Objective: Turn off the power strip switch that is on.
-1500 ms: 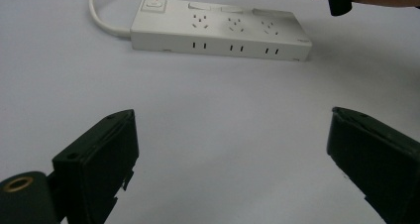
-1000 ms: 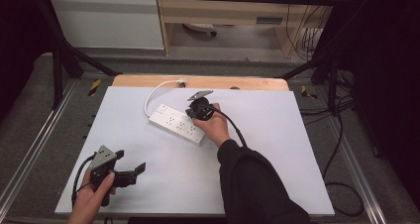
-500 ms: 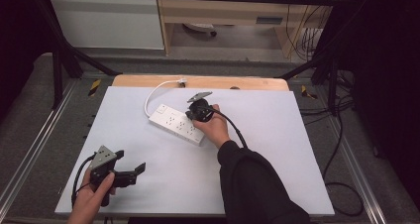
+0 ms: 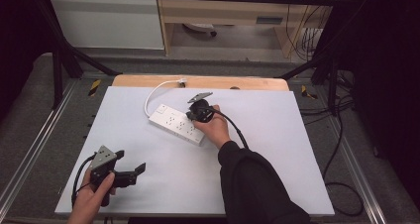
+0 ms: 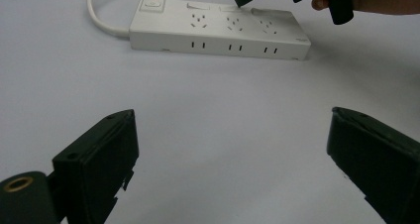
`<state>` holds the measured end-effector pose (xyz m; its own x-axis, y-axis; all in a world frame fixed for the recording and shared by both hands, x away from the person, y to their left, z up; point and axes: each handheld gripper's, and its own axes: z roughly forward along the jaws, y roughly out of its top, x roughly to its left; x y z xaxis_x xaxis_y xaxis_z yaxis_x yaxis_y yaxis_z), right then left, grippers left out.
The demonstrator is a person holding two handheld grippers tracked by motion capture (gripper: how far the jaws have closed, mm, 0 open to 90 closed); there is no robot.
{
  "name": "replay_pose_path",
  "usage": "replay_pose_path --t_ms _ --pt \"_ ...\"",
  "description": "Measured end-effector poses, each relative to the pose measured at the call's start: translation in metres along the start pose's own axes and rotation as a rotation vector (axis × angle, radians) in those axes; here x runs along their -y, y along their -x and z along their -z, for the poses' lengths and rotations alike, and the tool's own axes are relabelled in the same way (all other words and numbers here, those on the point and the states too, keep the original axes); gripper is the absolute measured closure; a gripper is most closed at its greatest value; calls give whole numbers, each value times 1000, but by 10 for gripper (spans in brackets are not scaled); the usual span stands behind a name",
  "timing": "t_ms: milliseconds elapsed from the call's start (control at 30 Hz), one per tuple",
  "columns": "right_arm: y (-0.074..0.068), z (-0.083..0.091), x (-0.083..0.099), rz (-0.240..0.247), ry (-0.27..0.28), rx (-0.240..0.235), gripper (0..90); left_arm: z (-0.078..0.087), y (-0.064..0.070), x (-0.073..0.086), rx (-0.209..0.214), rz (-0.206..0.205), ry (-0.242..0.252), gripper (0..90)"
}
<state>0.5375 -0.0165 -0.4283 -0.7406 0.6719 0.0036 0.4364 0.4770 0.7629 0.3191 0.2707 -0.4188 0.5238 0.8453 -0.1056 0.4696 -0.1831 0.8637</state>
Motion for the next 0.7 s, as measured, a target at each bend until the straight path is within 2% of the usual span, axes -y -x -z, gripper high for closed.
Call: replay_pose_path --t_ms 700 --pt "-5 -1 3 10 15 -11 900 0 0 0 1 -2 -2 59"
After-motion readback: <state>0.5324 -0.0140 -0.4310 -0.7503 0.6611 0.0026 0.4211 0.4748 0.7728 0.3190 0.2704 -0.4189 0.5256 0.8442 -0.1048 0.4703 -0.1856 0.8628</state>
